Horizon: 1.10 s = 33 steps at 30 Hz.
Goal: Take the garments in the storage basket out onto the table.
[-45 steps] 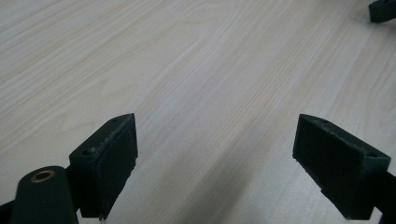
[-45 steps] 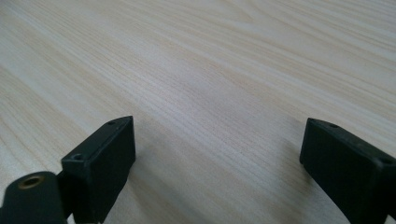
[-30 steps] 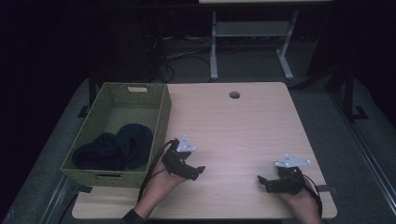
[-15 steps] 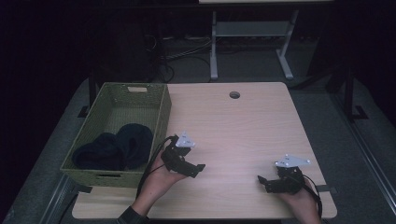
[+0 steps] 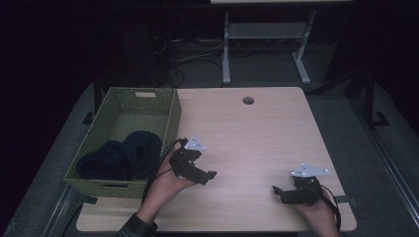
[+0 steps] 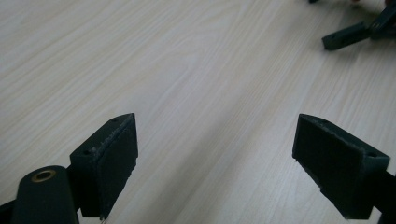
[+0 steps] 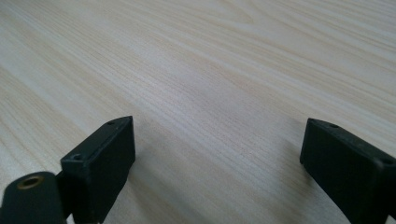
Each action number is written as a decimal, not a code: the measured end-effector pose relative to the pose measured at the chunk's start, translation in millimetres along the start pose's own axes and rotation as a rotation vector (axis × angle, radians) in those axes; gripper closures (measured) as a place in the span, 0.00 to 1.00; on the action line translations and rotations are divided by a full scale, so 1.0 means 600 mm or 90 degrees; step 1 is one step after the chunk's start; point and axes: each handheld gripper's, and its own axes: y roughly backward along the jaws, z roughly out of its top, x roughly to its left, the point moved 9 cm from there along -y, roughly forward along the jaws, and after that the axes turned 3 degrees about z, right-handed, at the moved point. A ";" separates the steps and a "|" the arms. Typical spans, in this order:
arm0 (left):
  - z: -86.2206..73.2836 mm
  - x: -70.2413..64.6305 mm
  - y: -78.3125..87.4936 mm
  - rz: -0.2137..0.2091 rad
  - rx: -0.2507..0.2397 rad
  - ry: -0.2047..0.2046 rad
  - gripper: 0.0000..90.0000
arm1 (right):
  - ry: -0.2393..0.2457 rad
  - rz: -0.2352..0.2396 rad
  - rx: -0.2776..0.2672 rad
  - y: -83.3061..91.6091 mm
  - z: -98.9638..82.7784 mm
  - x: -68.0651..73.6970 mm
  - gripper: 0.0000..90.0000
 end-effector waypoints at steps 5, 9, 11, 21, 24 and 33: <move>0.008 0.012 0.011 -0.010 -0.004 0.001 0.16 | 0.005 0.003 -0.001 0.000 0.000 0.000 0.11; 0.011 0.012 0.018 -0.043 -0.016 0.004 0.16 | 0.006 0.003 -0.001 0.000 0.000 0.000 0.11; 0.010 0.009 0.021 -0.049 -0.011 -0.002 0.16 | 0.006 0.003 -0.001 0.000 0.000 0.000 0.11; 0.018 0.025 0.041 -0.047 0.011 -0.032 0.16 | 0.003 0.002 -0.001 0.000 0.001 -0.001 0.11; 0.020 0.029 0.046 -0.053 0.021 -0.038 0.16 | 0.003 0.002 -0.001 -0.001 0.001 -0.001 0.11; 0.029 0.037 0.064 -0.044 0.015 -0.044 0.18 | 0.003 0.002 -0.001 0.000 0.001 -0.001 0.11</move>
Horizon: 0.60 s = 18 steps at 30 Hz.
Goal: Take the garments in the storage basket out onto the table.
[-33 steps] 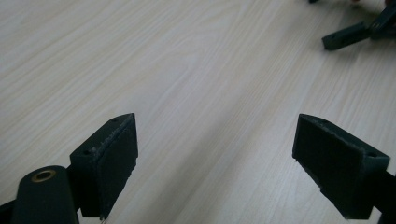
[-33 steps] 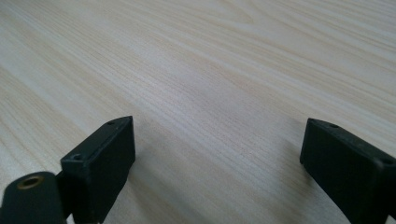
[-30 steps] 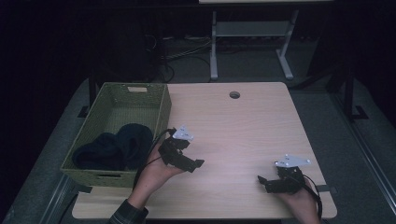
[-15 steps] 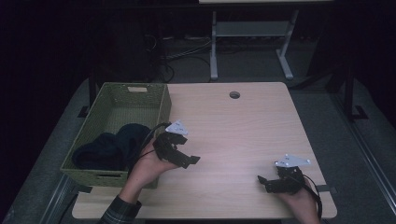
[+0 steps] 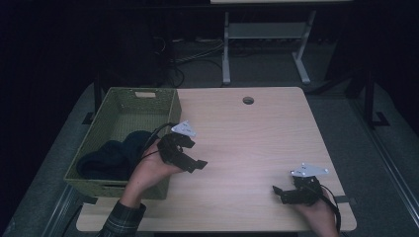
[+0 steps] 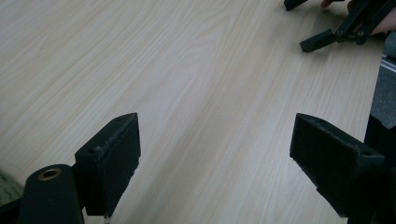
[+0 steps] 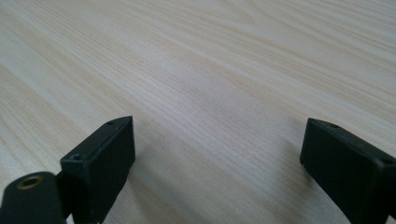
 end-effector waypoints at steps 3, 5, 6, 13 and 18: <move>-0.001 0.008 0.009 0.005 0.000 0.002 0.18 | 0.000 0.000 0.000 0.000 0.000 0.000 0.11; -0.002 0.015 0.016 0.011 0.004 0.000 0.18 | 0.000 0.001 0.000 -0.001 0.000 0.000 0.11; -0.002 0.018 0.020 0.014 0.004 0.000 0.18 | 0.000 0.001 0.000 -0.001 0.000 0.000 0.11; -0.005 0.034 0.040 0.028 0.005 -0.004 0.18 | 0.000 0.002 0.001 0.000 0.001 0.000 0.11; -0.007 0.042 0.056 0.038 0.003 -0.005 0.18 | 0.001 0.002 0.001 -0.001 0.001 0.000 0.11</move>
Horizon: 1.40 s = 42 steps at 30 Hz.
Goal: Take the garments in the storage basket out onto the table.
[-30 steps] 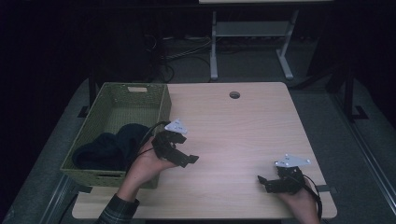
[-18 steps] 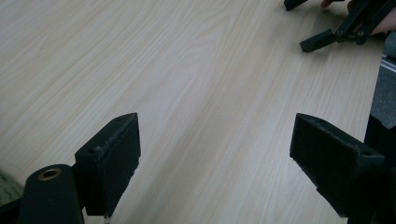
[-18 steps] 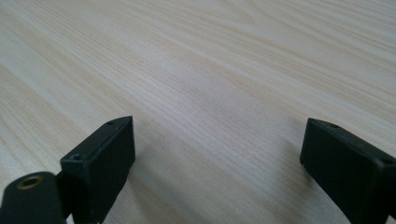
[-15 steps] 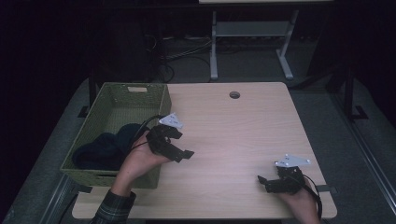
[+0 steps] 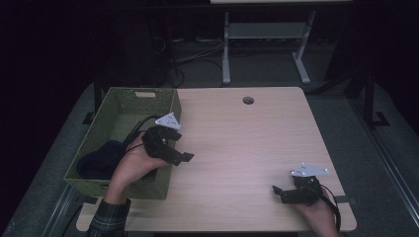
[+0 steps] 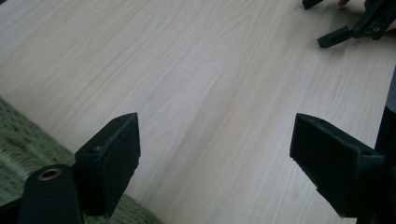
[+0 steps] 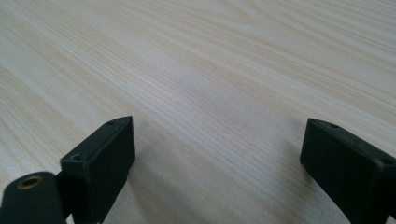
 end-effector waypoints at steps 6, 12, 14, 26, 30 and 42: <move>-0.008 0.016 0.020 0.016 -0.005 0.013 0.18 | 0.000 0.000 0.000 0.000 0.000 0.000 0.11; -0.019 0.036 0.043 0.034 -0.012 0.029 0.18 | 0.000 0.000 0.000 0.000 0.000 0.000 0.11; -0.022 0.042 0.050 0.042 -0.016 0.036 0.18 | 0.000 0.000 0.000 0.000 0.000 0.000 0.11; -0.046 0.079 0.087 0.087 -0.024 0.065 0.18 | 0.000 0.000 0.000 0.000 0.000 0.000 0.11; -0.055 0.092 0.101 0.102 -0.030 0.078 0.18 | 0.000 0.000 0.000 0.000 0.000 0.000 0.11; -0.082 0.119 0.133 0.127 -0.033 0.102 0.18 | 0.000 0.000 0.001 0.000 0.000 0.000 0.11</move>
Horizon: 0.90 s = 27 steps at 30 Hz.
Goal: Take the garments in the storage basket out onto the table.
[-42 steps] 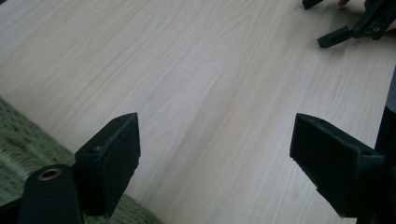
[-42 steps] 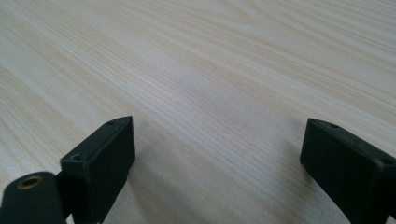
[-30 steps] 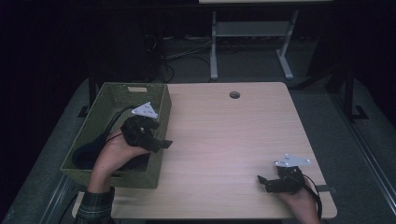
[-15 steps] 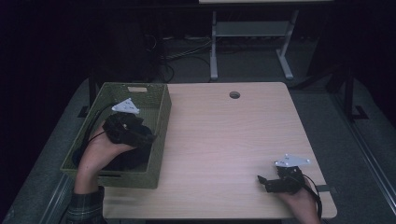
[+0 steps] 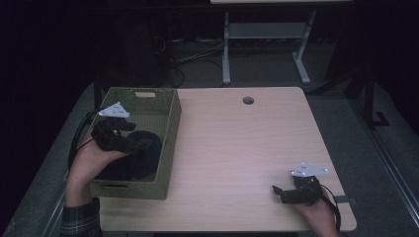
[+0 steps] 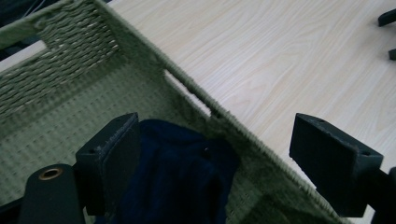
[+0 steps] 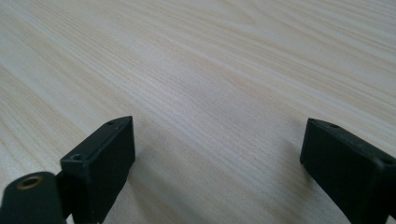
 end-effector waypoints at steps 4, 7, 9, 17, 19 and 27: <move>-0.008 0.012 0.007 0.010 -0.001 0.010 0.18 | -0.001 0.000 0.000 0.000 0.000 0.000 0.11; -0.014 0.021 0.011 0.018 0.001 0.017 0.18 | 0.000 0.000 0.000 0.000 0.000 0.000 0.11; -0.019 0.027 0.013 0.023 0.005 0.021 0.18 | 0.000 0.000 0.000 0.000 0.000 0.000 0.11; -0.039 0.053 0.023 0.055 0.016 0.046 0.18 | 0.000 0.000 0.000 0.000 0.000 0.000 0.11; -0.043 0.058 0.023 0.058 0.019 0.047 0.18 | 0.000 0.000 0.000 0.000 0.000 0.000 0.11; -0.061 0.075 0.025 0.068 0.034 0.066 0.18 | 0.000 0.000 0.000 0.000 0.000 0.000 0.11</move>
